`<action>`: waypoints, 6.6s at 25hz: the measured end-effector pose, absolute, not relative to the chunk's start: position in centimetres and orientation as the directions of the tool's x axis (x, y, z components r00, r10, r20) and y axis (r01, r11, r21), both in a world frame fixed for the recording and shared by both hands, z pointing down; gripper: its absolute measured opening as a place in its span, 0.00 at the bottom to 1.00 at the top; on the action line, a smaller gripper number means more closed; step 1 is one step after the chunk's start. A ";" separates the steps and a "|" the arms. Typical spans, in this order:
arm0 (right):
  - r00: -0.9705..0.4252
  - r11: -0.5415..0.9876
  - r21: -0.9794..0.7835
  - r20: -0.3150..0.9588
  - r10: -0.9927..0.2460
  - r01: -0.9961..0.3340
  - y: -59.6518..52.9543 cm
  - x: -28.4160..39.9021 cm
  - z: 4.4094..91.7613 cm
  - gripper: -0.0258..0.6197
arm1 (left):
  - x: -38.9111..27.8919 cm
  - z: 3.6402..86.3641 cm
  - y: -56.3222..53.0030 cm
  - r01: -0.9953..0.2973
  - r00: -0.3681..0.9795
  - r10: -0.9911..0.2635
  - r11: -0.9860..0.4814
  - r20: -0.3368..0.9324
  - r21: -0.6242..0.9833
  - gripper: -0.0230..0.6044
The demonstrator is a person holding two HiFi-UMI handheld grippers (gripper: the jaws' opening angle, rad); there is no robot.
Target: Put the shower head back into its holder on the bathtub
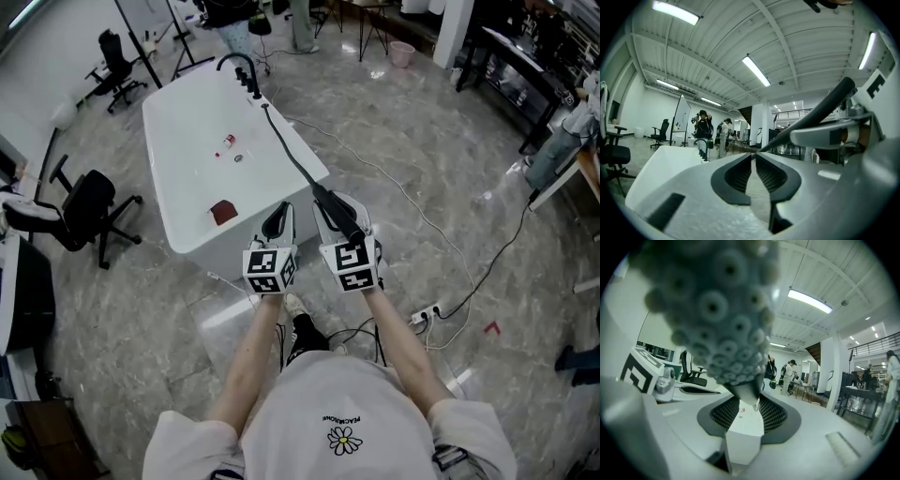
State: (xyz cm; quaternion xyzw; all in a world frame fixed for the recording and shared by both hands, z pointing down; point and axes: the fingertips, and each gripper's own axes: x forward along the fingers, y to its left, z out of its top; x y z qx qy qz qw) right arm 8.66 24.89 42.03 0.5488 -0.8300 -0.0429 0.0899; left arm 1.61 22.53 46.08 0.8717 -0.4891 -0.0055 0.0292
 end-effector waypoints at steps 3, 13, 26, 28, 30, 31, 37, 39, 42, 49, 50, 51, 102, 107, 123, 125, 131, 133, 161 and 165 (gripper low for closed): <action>-0.388 0.400 0.186 0.100 -0.916 -0.897 24.8 8.5 41.7 0.25 | 2.7 48.2 21.2 -0.845 0.534 -0.842 -0.533 0.076 0.041 0.14; -0.381 0.391 0.208 0.086 -0.920 -0.896 24.7 9.7 40.6 0.25 | 2.9 49.6 21.2 -0.863 0.505 -0.859 -0.501 0.081 0.073 0.15; -0.404 0.405 0.392 0.088 -0.910 -0.826 16.8 5.8 37.1 0.25 | 1.3 46.7 9.8 -0.844 0.526 -0.850 -0.520 0.020 0.133 0.21; -0.396 0.396 0.393 0.086 -0.914 -0.830 15.1 5.3 36.7 0.25 | 0.3 46.3 8.2 -0.845 0.524 -0.851 -0.518 0.016 0.131 0.21; -0.389 0.387 0.396 0.080 -0.918 -0.833 13.5 4.8 36.4 0.25 | -0.9 46.2 6.6 -0.850 0.516 -0.856 -0.510 0.013 0.134 0.21; -0.387 0.384 0.397 0.076 -0.919 -0.834 12.8 4.4 36.3 0.25 | -1.5 46.3 5.9 -0.851 0.513 -0.858 -0.506 0.015 0.136 0.21; -0.387 0.373 0.416 0.053 -0.921 -0.830 9.3 1.2 36.1 0.25 | -5.5 47.4 3.7 -0.852 0.516 -0.856 -0.507 0.040 0.132 0.21; -0.385 0.369 0.411 0.046 -0.922 -0.834 8.4 0.4 36.2 0.25 | -6.7 47.8 3.1 -0.854 0.514 -0.856 -0.505 0.051 0.127 0.21; -0.380 0.366 0.398 0.046 -0.924 -0.841 7.5 -0.4 36.4 0.25 | -8.3 48.6 2.5 -0.860 0.505 -0.860 -0.494 0.071 0.129 0.21; -0.402 0.393 0.373 0.057 -0.914 -0.841 4.8 -1.4 37.2 0.25 | -9.6 49.8 1.0 -0.871 0.485 -0.870 -0.470 0.093 0.143 0.21; -0.406 0.398 0.369 0.059 -0.912 -0.840 4.3 -1.6 37.4 0.25 | -9.8 50.1 0.7 -0.873 0.481 -0.871 -0.465 0.099 0.148 0.21; -0.411 0.404 0.367 0.061 -0.910 -0.838 3.8 -1.8 37.5 0.25 | -10.1 50.5 0.3 -0.876 0.474 -0.874 -0.456 0.106 0.156 0.21; -0.597 0.538 0.372 -0.059 -0.800 -0.757 -21.9 -3.3 29.1 0.25 | -4.1 65.1 -31.3 -0.890 0.442 -0.723 -0.427 0.532 0.160 0.14; -0.595 0.533 0.379 -0.059 -0.802 -0.756 -21.8 -3.1 29.1 0.25 | -7.9 59.2 -37.7 -0.933 0.356 -0.839 -0.347 0.412 0.100 0.14; -0.507 0.484 0.201 -0.088 -0.857 -0.852 -24.0 0.7 28.8 0.25 | -10.0 33.6 -50.4 -0.946 0.312 -0.949 -0.306 -0.047 -0.103 0.14; -0.504 0.484 0.188 -0.075 -0.860 -0.854 -24.1 1.2 29.2 0.25 | -8.9 31.1 -50.7 -0.939 0.333 -0.938 -0.322 -0.093 -0.121 0.14; -0.502 0.488 0.143 -0.081 -0.861 -0.861 -24.5 1.9 29.5 0.25 | -3.9 23.1 -50.2 -0.894 0.445 -0.860 -0.408 -0.249 -0.187 0.14; -0.503 0.492 0.117 -0.100 -0.859 -0.863 -24.5 2.7 29.1 0.25 | -2.0 21.2 -49.6 -0.881 0.472 -0.833 -0.433 -0.287 -0.192 0.14; -0.427 0.429 0.025 0.065 -0.902 -0.903 -39.4 4.1 35.1 0.25 | -5.0 46.3 -60.7 -0.848 0.504 -0.851 -0.520 0.150 -0.104 0.14; -0.446 0.451 0.038 0.102 -0.889 -0.892 -44.8 2.6 35.4 0.25 | -5.9 54.7 -58.9 -0.834 0.514 -0.811 -0.549 0.280 -0.060 0.14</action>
